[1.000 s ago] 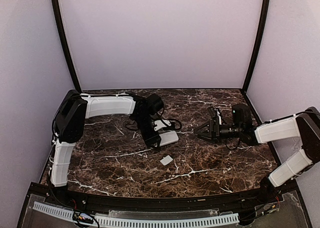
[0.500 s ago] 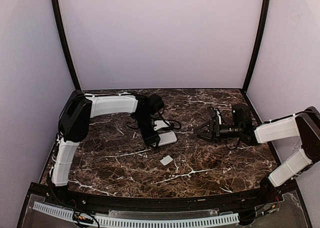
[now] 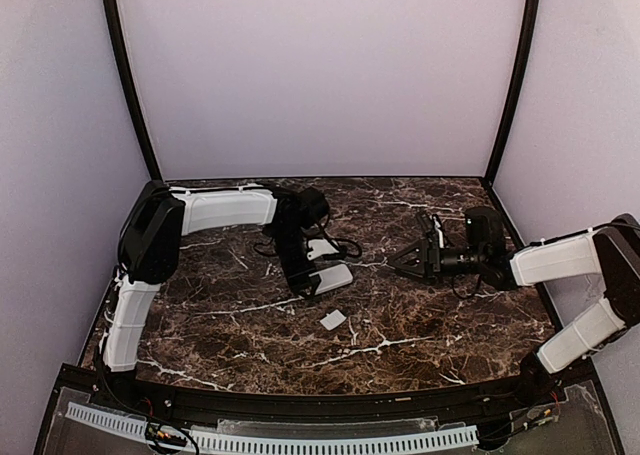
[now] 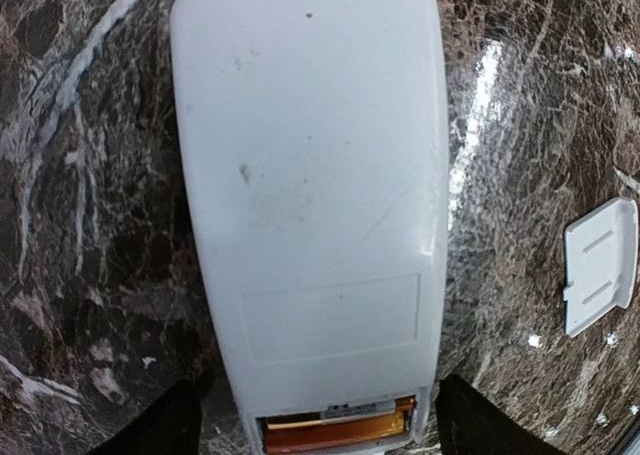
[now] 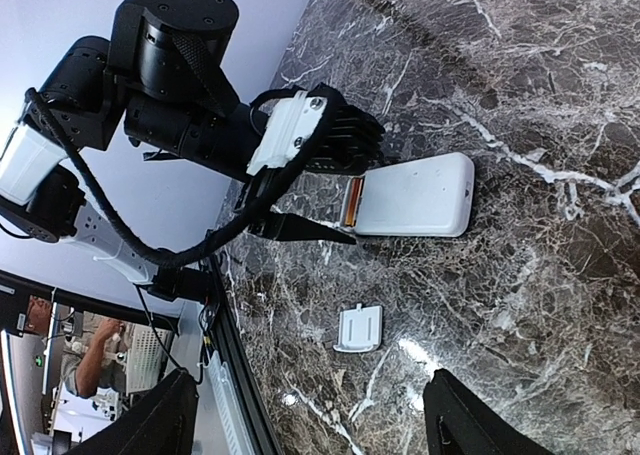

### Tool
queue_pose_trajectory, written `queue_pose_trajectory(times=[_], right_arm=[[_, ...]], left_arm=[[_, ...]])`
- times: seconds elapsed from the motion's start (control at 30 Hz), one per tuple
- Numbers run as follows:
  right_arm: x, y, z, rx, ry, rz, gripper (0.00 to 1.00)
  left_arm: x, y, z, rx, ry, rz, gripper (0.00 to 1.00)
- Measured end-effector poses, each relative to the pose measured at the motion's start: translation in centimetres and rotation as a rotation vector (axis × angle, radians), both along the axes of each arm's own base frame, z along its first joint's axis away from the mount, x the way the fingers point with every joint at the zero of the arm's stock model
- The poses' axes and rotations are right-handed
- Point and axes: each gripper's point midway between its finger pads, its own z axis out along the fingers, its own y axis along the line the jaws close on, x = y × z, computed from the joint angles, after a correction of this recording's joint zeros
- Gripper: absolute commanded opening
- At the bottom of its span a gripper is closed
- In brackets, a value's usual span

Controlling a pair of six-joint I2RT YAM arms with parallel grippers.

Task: Load the batteries into the remote control
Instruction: Place the remote control without the battery cover at the center of the board, then pick up the battery cover from the center of the board.

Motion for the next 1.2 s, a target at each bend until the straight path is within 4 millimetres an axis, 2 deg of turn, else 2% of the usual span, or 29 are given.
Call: queue_pose_trajectory(times=[0.07, 0.17, 0.23, 0.3, 0.43, 0.5, 0.6, 0.67, 0.73, 0.93, 1.07, 1.2], right_arm=[[0.0, -0.1, 0.2, -0.002, -0.012, -0.001, 0.78], [0.1, -0.6, 0.7, -0.013, -0.043, -0.012, 0.80], [0.3, -1.1, 1.2, -0.035, -0.085, -0.034, 0.81], [0.5, -1.7, 2.0, -0.057, -0.146, -0.060, 0.84], [0.9, -2.8, 4.9, -0.091, -0.313, -0.124, 0.98], [1.0, -3.5, 6.6, -0.098, -0.397, -0.166, 0.99], [1.5, -4.7, 8.2, -0.116, -0.477, -0.250, 0.99], [1.8, -5.5, 8.4, -0.142, -0.498, -0.303, 0.99], [2.1, -6.1, 8.0, -0.170, -0.501, -0.333, 0.99], [2.4, -6.9, 6.9, -0.227, -0.483, -0.367, 0.99], [2.1, -7.0, 6.3, -0.247, -0.467, -0.354, 0.99], [1.8, -6.8, 6.4, -0.242, -0.478, -0.333, 0.99]], left_arm=[[0.3, -0.1, 0.1, -0.005, -0.015, 0.015, 0.85], [0.6, 0.2, 0.9, -0.019, -0.067, 0.044, 0.81], [0.4, 0.6, 2.5, -0.044, -0.114, 0.062, 0.76], [0.1, 0.7, 5.1, -0.089, -0.183, 0.079, 0.73], [-2.4, -0.9, 10.1, -0.213, -0.283, 0.068, 0.66], [-4.8, -2.7, 11.1, -0.271, -0.289, 0.037, 0.62], [-7.8, -4.7, 10.1, -0.297, -0.246, 0.006, 0.56], [-9.6, -5.7, 8.5, -0.286, -0.200, -0.009, 0.52], [-10.5, -6.3, 7.0, -0.271, -0.167, -0.008, 0.50], [-11.7, -6.9, 3.1, -0.209, -0.108, 0.009, 0.42], [-11.7, -7.0, 1.3, -0.175, -0.091, 0.028, 0.38], [-11.6, -7.1, 0.3, -0.157, -0.086, 0.040, 0.33]])
